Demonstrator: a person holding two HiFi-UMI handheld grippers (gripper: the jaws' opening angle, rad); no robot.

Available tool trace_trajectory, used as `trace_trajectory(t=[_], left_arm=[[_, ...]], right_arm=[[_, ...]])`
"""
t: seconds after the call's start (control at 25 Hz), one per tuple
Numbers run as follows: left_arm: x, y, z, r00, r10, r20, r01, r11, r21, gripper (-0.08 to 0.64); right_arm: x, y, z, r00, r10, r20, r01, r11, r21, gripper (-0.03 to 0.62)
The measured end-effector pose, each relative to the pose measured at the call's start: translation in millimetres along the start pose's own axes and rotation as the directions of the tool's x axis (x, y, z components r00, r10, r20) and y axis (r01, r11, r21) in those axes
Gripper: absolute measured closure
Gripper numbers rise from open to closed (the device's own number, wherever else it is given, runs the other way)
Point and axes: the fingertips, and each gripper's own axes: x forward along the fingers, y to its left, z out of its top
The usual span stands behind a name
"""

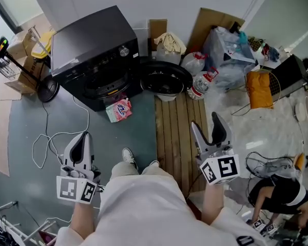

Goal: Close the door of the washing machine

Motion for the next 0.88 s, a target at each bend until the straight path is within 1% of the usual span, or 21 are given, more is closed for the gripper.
trace_trajectory(t=[0.16,0.28,0.36,0.48,0.64,0.76,0.88], left_arm=[[26,5,-2,1.000,-0.029,0.000,0.029,1.000,-0.006,0.555],[52,17,-12,0.999,-0.047,0.000,0.047,0.998,-0.032,0.555],[72,28,-14,0.998,-0.057,0.006,0.057,0.997,-0.053,0.555],[105,47,-2,0.996,-0.079,0.033,0.081,0.995,-0.056,0.555],[147,84,6,0.993,-0.110,0.042,0.113,0.991,-0.074,0.555],[173,117,2,0.991,-0.134,0.030,0.136,0.986,-0.092,0.556],[197,143,-6,0.988,-0.157,0.015,0.157,0.982,-0.106,0.555]], right_arm=[[19,-5,-10,0.999,0.000,-0.034,0.001,1.000,0.011,0.316],[40,-12,-12,0.999,-0.010,-0.038,0.012,0.997,0.071,0.316],[57,-15,-6,0.999,-0.014,-0.037,0.018,0.994,0.107,0.316],[89,-17,13,0.999,-0.017,-0.035,0.020,0.997,0.079,0.316],[136,-20,32,0.997,-0.056,-0.048,0.058,0.998,0.035,0.316],[169,-11,31,0.994,-0.078,-0.078,0.080,0.997,0.017,0.316],[193,-4,22,0.988,-0.098,-0.123,0.098,0.995,-0.002,0.316]])
